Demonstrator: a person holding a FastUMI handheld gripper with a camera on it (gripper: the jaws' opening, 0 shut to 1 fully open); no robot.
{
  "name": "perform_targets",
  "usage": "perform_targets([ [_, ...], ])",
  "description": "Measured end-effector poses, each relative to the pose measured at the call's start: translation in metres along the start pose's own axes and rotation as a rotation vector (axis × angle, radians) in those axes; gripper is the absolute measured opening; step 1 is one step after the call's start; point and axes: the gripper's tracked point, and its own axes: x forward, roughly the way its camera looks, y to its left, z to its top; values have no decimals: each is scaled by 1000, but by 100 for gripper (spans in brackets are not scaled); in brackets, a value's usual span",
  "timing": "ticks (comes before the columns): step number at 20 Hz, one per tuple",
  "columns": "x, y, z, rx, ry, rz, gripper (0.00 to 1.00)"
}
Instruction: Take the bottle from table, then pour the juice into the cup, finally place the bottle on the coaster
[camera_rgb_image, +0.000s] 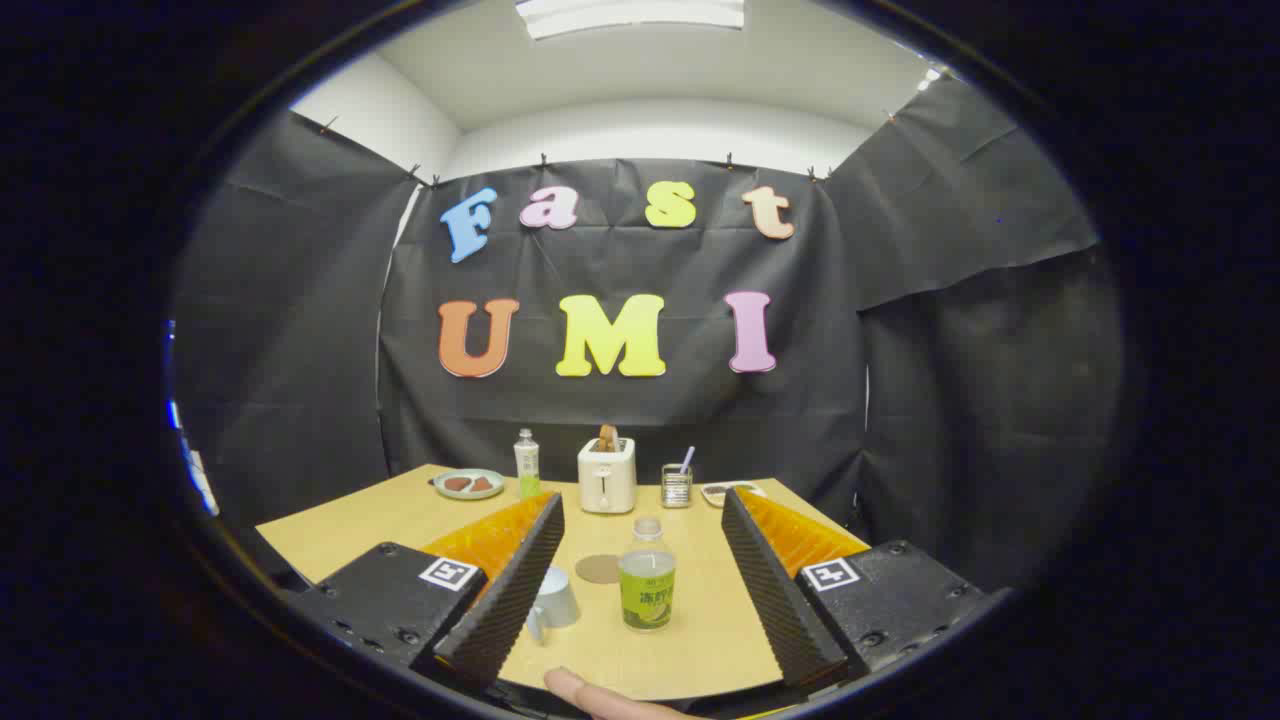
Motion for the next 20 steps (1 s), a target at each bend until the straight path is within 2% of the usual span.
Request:
perform_targets([
  [7, -3, -7, -4, 17, 12, -14, 100],
  [20, 19, 3, -33, 26, 55, 40, 100],
])
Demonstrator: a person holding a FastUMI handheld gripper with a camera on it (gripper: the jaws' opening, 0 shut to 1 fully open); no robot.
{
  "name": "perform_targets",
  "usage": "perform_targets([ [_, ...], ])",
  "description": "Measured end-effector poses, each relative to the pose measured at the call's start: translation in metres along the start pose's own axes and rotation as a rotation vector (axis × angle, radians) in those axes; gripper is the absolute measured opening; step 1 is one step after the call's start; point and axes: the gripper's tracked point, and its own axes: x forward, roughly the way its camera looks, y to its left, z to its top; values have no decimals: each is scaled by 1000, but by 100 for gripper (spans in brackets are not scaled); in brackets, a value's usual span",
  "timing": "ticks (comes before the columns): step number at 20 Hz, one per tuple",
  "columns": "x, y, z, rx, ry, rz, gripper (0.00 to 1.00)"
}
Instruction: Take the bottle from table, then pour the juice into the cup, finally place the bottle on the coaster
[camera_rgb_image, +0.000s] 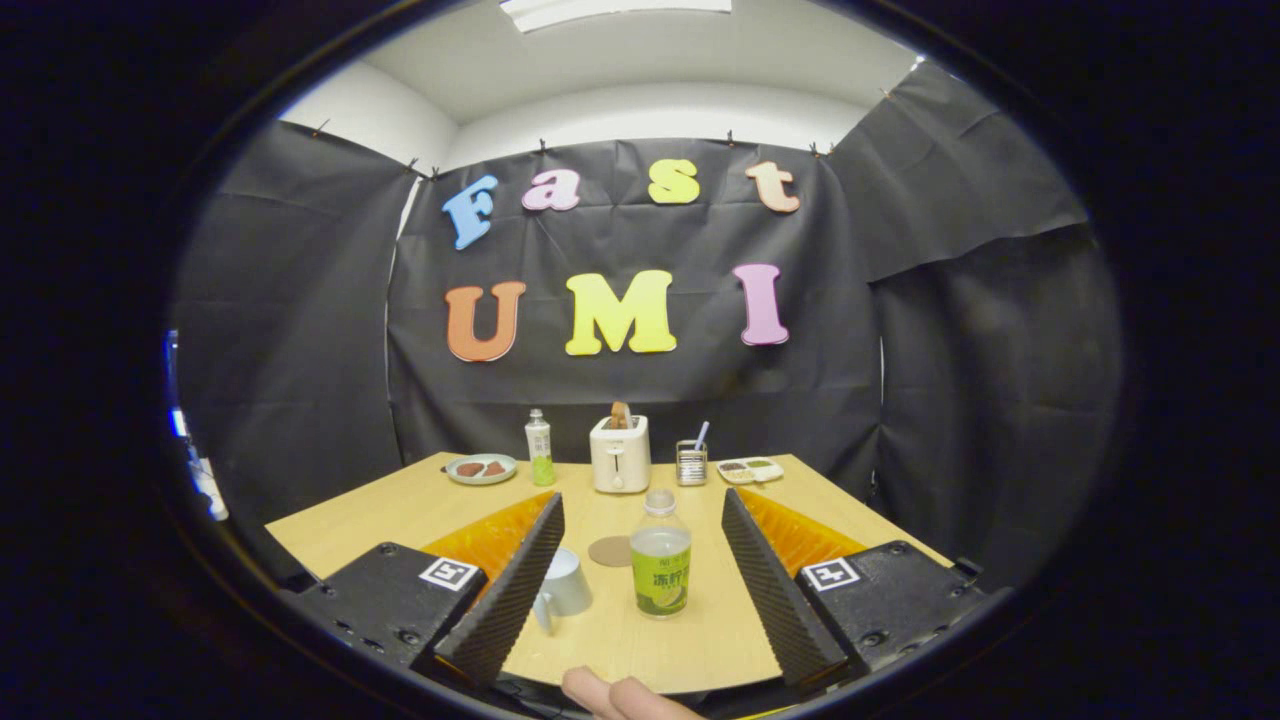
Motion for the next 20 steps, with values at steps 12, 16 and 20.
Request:
perform_targets([
  [12, 75, -23, -56, 5, 38, -46, 100],
  [16, 100, -34, -69, -47, 5, -72, 100],
  [20, 121, -34, -81, -39, 12, -48, 100],
])
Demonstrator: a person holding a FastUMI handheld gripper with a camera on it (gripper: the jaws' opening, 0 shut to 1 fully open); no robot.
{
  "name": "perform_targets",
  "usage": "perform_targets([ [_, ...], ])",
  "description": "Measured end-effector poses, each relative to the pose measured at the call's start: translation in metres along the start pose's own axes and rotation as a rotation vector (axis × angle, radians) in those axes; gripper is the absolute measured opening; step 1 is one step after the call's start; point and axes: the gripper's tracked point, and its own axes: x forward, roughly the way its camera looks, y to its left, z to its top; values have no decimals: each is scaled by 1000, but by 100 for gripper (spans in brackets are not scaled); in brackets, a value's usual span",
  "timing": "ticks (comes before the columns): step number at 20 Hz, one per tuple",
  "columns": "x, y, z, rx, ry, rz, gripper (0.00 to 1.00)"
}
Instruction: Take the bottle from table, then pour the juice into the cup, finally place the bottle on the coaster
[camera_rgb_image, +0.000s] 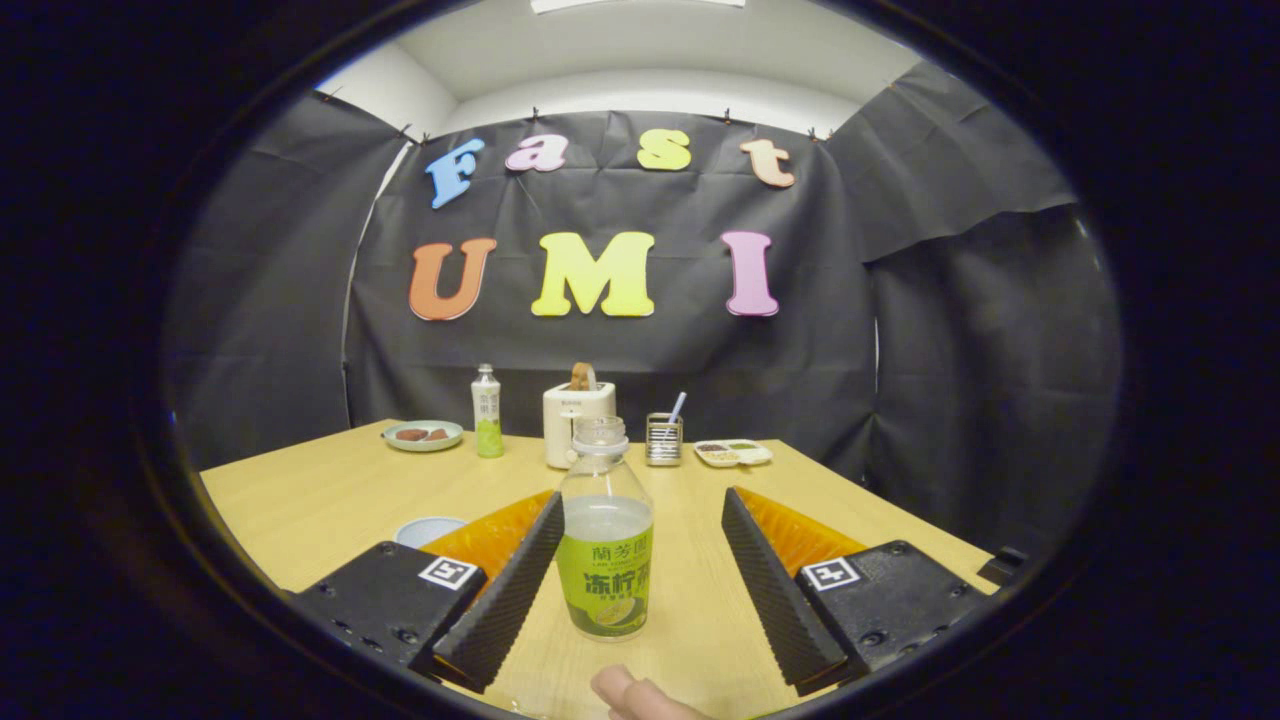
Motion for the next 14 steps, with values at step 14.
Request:
perform_targets([
  [14, 61, 12, -42, -38, 77, 29, 100],
])
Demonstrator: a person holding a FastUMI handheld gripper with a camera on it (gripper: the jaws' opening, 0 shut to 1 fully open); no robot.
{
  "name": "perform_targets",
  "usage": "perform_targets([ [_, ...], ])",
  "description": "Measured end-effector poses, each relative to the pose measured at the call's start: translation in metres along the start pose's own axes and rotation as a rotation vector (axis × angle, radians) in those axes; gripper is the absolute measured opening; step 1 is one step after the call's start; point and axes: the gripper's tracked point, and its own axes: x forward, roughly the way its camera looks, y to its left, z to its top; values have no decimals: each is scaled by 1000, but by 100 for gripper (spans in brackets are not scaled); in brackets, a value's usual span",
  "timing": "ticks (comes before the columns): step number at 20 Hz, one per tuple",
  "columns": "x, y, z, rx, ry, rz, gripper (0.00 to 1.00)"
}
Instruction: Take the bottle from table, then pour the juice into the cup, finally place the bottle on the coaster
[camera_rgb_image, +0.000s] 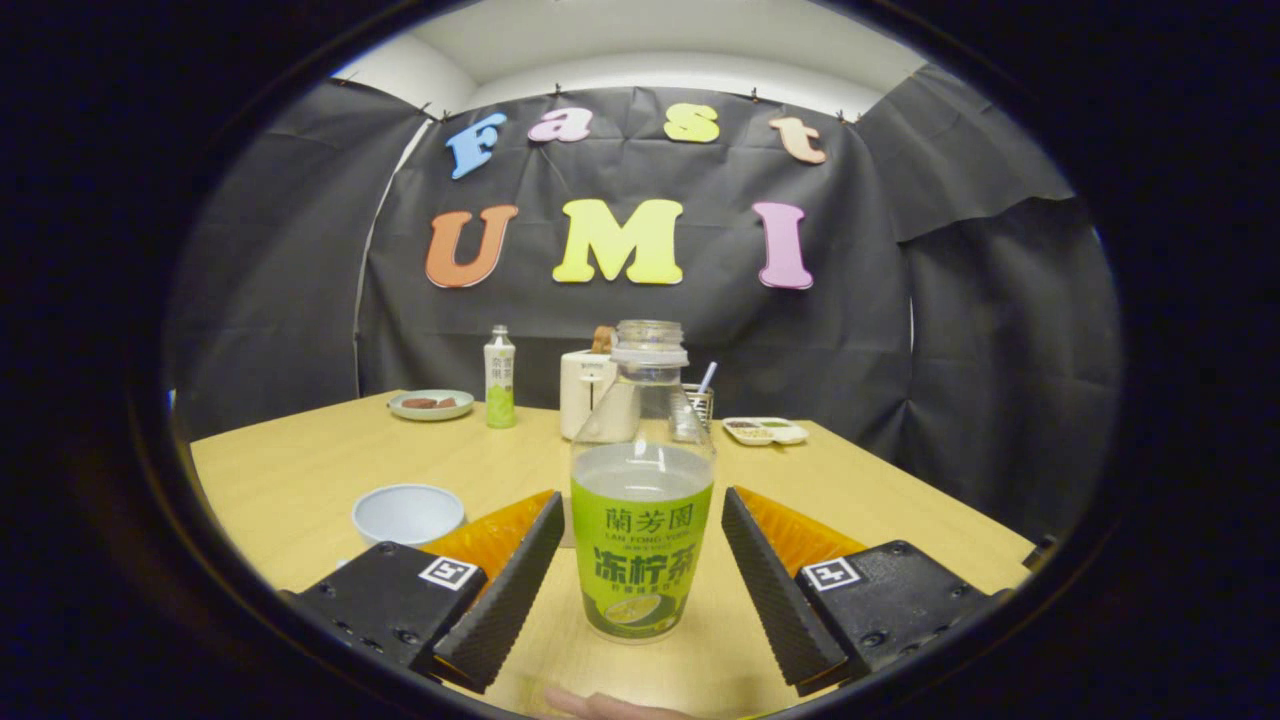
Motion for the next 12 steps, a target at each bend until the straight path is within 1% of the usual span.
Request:
perform_targets([
  [1, 2, -4, 2, 25, 9, -14, 96],
  [2, 1, -4, 6, 58, 9, -22, 91],
  [3, -10, 0, 11, 77, 10, 7, 85],
  [4, -4, 3, 13, 81, 1, 31, 79],
  [6, -9, -5, 28, 46, -21, 18, 79],
  [8, -15, -9, 45, -15, -43, 5, 79],
  [10, -20, -20, 63, -94, -68, -49, 79],
  [12, -24, -18, 77, -190, -75, -57, 79],
])
